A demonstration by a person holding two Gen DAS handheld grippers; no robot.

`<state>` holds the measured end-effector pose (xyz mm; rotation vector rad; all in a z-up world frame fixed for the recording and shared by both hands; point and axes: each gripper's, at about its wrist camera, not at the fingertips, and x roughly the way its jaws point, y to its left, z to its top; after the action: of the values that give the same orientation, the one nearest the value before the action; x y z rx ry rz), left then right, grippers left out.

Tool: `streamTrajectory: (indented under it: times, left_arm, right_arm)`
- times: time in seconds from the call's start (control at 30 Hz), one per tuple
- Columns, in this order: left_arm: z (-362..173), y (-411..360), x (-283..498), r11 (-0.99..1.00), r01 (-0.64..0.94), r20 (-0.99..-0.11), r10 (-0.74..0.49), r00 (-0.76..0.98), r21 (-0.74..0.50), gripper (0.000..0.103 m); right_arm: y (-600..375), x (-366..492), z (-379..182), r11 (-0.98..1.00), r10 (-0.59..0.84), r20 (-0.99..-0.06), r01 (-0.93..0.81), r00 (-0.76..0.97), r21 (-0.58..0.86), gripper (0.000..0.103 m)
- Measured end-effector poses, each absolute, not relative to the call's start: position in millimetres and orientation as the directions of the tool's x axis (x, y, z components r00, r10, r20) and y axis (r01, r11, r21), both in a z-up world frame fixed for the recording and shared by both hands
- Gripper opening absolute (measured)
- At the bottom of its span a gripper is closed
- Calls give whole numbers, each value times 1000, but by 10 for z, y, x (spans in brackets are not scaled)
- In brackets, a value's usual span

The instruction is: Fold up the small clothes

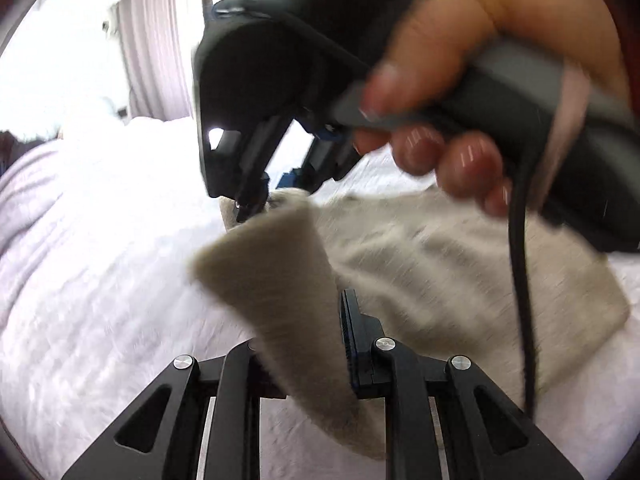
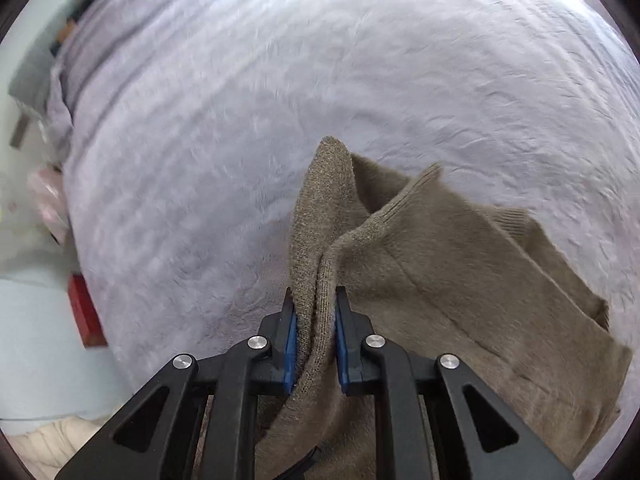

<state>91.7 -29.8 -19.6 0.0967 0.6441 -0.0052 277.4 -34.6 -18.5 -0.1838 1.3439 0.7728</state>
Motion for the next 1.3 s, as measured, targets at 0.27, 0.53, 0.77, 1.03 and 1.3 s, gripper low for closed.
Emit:
streamTrajectory:
  times: [0.27, 0.53, 0.77, 1.03, 1.3]
  left_arm:
    - [360, -1297, 813, 969, 178, -494, -72, 866, 171, 20]
    - [42, -2519, 760, 895, 373, -561, -182, 807, 245, 20]
    - [-478, -2864, 784, 865, 421, -675, -141, 724, 271, 22]
    - [-220, -2158, 510, 867, 480, -660, -282, 696, 135, 80]
    - [-92, -1360, 730, 950, 311, -692, -214, 690, 17, 80]
  right_arm:
    - [-1874, 2526, 549, 747, 614, -754, -481, 234, 459, 17]
    - [-3569, 2203, 242, 790, 613, -691, -274, 384, 549, 17]
    - [-4233, 2192, -856, 727, 650, -652, -69, 392, 683, 19]
    - [-4409, 1917, -698, 687, 662, -609, -28, 437, 726, 52]
    - [-4498, 1086, -325, 666, 688, -526, -146, 500, 731, 65]
